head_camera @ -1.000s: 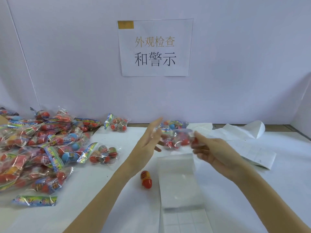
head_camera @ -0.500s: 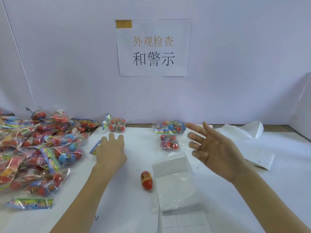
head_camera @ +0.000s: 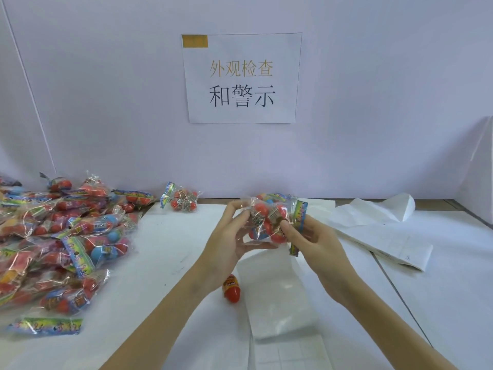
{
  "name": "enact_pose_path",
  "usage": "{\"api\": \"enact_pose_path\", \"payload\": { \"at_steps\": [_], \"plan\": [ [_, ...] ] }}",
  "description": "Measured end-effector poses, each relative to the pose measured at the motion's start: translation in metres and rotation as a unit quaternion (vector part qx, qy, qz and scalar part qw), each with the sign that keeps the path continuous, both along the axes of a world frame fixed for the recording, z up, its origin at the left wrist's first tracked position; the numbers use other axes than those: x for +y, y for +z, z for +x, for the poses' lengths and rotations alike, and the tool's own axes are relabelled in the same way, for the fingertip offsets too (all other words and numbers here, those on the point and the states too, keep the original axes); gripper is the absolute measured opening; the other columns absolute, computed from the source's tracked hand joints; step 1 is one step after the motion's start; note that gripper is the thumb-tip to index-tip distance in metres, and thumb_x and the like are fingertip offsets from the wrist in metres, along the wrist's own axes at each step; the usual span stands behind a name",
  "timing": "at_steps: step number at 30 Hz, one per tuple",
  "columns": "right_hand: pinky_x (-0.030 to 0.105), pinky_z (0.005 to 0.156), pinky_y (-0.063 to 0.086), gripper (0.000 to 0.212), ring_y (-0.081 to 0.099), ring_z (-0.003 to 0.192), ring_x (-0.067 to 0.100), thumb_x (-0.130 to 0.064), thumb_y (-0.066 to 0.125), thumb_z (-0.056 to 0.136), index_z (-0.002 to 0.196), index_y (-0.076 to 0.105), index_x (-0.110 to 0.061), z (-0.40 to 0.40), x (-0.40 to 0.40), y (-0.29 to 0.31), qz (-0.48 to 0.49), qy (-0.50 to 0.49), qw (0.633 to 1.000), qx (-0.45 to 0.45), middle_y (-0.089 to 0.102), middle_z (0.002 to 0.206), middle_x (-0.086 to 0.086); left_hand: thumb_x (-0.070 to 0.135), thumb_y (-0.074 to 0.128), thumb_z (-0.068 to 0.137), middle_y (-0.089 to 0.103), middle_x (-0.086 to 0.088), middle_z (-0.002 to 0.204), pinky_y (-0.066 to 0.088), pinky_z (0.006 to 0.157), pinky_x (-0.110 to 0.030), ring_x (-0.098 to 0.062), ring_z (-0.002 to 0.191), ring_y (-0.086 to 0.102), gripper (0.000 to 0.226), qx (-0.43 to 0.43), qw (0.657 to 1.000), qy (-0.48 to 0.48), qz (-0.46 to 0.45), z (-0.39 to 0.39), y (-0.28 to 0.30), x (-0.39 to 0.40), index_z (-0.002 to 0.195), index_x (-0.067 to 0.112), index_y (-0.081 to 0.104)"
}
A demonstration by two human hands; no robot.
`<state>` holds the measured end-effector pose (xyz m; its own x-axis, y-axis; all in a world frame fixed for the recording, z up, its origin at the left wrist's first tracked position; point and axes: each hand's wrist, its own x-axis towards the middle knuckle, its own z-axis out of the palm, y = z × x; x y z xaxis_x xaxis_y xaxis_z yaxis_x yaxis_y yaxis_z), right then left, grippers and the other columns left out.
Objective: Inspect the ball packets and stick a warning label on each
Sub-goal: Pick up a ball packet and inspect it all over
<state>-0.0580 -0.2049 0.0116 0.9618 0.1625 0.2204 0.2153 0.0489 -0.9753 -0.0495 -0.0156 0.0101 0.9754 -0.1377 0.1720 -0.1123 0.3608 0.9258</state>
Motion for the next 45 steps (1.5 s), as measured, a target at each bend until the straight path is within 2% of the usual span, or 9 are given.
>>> {"api": "enact_pose_path", "payload": {
  "at_steps": [4,7,12,19,23,31,37,42,45],
  "plan": [
    [0.017,0.068,0.054,0.017,0.076,0.093,0.015,-0.027,0.074,0.096,0.113,0.075,-0.028,0.005,-0.007,0.0,-0.026,-0.025,0.999,0.004,0.081,0.1,-0.003,0.031,0.062,0.104,0.074,-0.003,0.107,0.064,0.085,-0.042,-0.024,0.104,0.073,0.016,-0.076,0.98,0.104,0.149,0.002,-0.008,-0.001,0.112,0.018,0.066],
    [0.015,0.066,0.054,0.018,0.078,0.087,0.013,-0.048,0.072,0.091,0.105,0.076,-0.037,0.003,-0.009,0.004,-0.035,-0.011,0.999,0.012,0.081,0.095,-0.003,0.033,0.071,0.098,0.076,0.002,0.099,0.062,0.086,-0.038,-0.02,0.094,0.072,0.012,-0.09,0.96,0.162,0.21,0.003,-0.011,-0.001,0.101,0.022,0.074],
    [0.021,0.072,0.055,0.012,0.072,0.078,0.009,-0.038,0.076,0.091,0.082,0.084,-0.041,0.01,-0.014,0.001,-0.03,-0.095,0.995,-0.025,0.081,0.085,0.002,0.036,0.076,0.091,0.078,0.001,0.092,0.057,0.075,-0.022,-0.015,0.082,0.07,0.013,-0.051,0.978,0.103,0.174,0.002,-0.007,0.003,0.095,0.025,0.081],
    [0.027,0.085,0.059,0.033,0.077,0.097,0.022,-0.041,0.07,0.09,0.1,0.084,-0.012,0.015,-0.021,0.005,0.009,-0.025,0.997,0.076,0.081,0.101,0.008,0.026,0.075,0.095,0.079,0.002,0.083,0.053,0.061,-0.018,-0.009,0.065,0.068,0.013,-0.068,0.963,0.19,0.178,0.002,-0.003,0.004,0.086,0.025,0.083],
    [0.026,0.081,0.058,0.029,0.077,0.096,0.017,-0.042,0.065,0.097,0.107,0.082,-0.021,0.012,-0.016,0.002,-0.02,-0.007,0.998,0.06,0.081,0.101,0.003,0.025,0.074,0.096,0.079,0.0,0.082,0.055,0.054,-0.025,-0.013,0.059,0.068,0.012,-0.064,0.961,0.219,0.156,0.002,-0.006,0.003,0.089,0.02,0.083],
    [0.027,0.051,0.057,0.015,0.074,0.065,0.019,-0.025,0.071,0.098,0.093,0.085,-0.023,0.014,-0.017,-0.001,0.039,-0.105,0.993,0.031,0.078,0.078,0.01,0.041,0.084,0.079,0.078,-0.001,0.114,0.056,0.101,-0.033,-0.023,0.106,0.075,0.04,0.023,0.993,0.065,0.091,0.004,-0.006,0.007,0.115,0.024,0.079],
    [0.026,0.091,0.059,0.028,0.074,0.11,0.027,-0.023,0.068,0.098,0.118,0.076,-0.005,0.02,-0.023,-0.002,0.165,0.049,0.981,0.089,0.076,0.12,0.014,0.018,0.083,0.087,0.078,-0.002,0.1,0.056,0.09,-0.024,-0.018,0.087,0.076,0.037,0.013,0.988,0.124,0.094,0.005,-0.01,0.008,0.121,0.029,0.074],
    [0.024,0.078,0.061,0.024,0.076,0.104,0.032,-0.011,0.063,0.101,0.117,0.073,0.004,0.02,-0.026,-0.004,0.118,0.017,0.984,0.132,0.077,0.112,0.022,0.008,0.081,0.086,0.076,-0.002,0.094,0.054,0.098,-0.031,-0.017,0.085,0.072,0.037,0.029,0.991,0.108,0.07,0.01,-0.008,0.015,0.121,0.018,0.073],
    [0.024,0.071,0.061,0.02,0.077,0.1,0.033,-0.009,0.062,0.103,0.115,0.074,0.001,0.02,-0.028,0.001,0.078,-0.008,0.992,0.103,0.078,0.108,0.02,0.007,0.08,0.087,0.074,-0.003,0.092,0.058,0.083,-0.027,-0.017,0.08,0.07,0.034,0.038,0.993,0.097,0.057,0.01,-0.005,0.016,0.12,0.014,0.074]
  ]
}}
